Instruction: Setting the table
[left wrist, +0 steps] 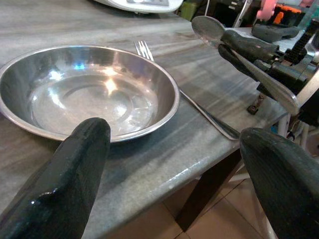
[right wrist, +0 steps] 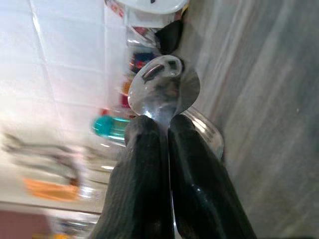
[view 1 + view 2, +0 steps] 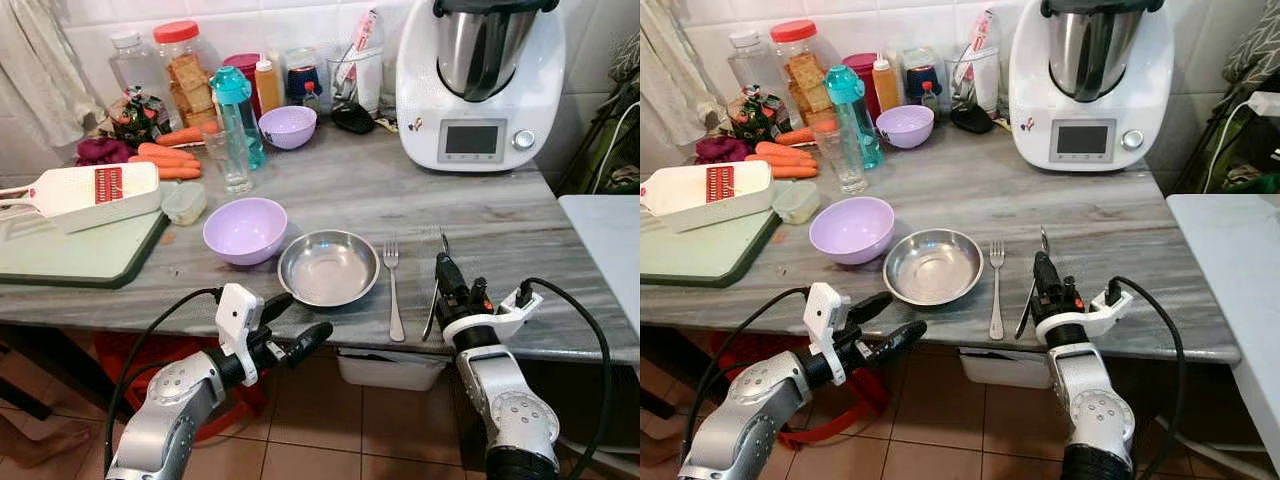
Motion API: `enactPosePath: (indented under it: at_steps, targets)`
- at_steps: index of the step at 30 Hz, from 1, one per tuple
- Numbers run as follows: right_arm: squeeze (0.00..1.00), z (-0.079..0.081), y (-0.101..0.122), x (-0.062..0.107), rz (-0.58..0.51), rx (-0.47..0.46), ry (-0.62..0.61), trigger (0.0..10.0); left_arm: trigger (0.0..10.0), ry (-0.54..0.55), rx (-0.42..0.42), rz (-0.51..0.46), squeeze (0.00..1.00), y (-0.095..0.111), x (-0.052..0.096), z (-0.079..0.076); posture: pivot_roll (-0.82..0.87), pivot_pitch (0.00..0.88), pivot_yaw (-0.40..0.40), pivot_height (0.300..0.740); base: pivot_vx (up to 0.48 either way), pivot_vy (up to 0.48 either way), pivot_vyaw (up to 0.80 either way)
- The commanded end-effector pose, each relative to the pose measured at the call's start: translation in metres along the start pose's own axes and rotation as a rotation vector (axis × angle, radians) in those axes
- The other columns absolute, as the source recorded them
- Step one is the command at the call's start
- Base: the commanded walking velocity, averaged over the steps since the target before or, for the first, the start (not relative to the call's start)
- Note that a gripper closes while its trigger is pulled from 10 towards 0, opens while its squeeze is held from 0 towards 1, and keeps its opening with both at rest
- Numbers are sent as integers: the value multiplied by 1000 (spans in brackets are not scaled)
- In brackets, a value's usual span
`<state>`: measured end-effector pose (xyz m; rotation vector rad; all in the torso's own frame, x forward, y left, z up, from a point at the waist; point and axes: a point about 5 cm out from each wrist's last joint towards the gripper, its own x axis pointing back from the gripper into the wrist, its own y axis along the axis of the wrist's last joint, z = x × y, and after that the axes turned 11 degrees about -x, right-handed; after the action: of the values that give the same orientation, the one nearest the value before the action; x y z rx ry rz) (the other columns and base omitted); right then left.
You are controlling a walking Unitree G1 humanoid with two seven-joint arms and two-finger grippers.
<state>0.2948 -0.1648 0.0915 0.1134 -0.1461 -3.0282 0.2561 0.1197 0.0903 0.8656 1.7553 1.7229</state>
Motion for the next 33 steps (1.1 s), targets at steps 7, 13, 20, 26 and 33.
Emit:
enactPosePath:
  at_steps: [7, 13, 20, 26, 33]
  targets:
    - [0, 22, 8, -2, -101, 642, -211, 0, 10000, -4, -2, 18, 0, -2, 1, 2, -3, 0, 108, 740, 0, 0, 0]
    - [0, 42, 9, -9, -148, 1057, -288, 0, 10000, -8, 1, 14, 0, -3, -2, 1, -20, 0, 101, 740, 0, 0, 0]
    - [0, 36, 4, -10, -36, 1505, -391, 2353, 10000, -13, 8, 6, 0, -4, -5, -3, -27, 0, 90, 740, 0, 0, 0]
    - [0, 25, 1, -11, 110, 1911, -360, 10000, 10000, -12, 15, 7, 0, -5, -6, -5, -25, 0, 78, 740, 0, 0, 0]
    - [0, 15, 17, -13, 192, 2348, -420, 10000, 10000, -1, 20, 8, 0, -4, -6, -5, -19, 0, 76, 740, 0, 0, 0]
